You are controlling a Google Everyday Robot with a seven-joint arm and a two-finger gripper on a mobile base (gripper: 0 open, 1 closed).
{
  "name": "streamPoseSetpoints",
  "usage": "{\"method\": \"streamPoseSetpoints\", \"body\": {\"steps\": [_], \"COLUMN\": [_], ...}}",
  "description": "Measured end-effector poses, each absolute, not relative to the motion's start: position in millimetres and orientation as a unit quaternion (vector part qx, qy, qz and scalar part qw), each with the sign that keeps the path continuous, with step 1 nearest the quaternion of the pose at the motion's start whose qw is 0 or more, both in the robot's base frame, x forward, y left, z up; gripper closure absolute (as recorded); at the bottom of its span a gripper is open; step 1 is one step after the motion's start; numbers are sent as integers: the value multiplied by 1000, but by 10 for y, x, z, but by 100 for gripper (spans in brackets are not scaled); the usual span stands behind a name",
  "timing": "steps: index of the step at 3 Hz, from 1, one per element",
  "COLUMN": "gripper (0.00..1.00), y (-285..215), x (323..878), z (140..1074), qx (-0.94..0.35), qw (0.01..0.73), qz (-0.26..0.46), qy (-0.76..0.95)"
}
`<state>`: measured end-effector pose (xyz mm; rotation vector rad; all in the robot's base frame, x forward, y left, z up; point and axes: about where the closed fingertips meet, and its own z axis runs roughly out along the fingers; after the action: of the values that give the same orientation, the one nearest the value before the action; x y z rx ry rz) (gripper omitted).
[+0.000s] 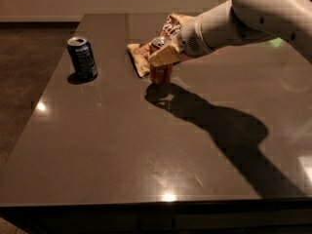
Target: Move coke can near brown chip bag
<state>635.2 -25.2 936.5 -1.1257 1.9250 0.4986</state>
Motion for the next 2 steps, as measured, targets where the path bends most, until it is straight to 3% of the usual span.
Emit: {"method": "streamPoseSetpoints", "body": {"steps": [2], "gripper": [60], "y": [-276], "x": [6610], "z": [9227], "qx": [-440], "qw": [414], "qz": [197], "qy": [772]}}
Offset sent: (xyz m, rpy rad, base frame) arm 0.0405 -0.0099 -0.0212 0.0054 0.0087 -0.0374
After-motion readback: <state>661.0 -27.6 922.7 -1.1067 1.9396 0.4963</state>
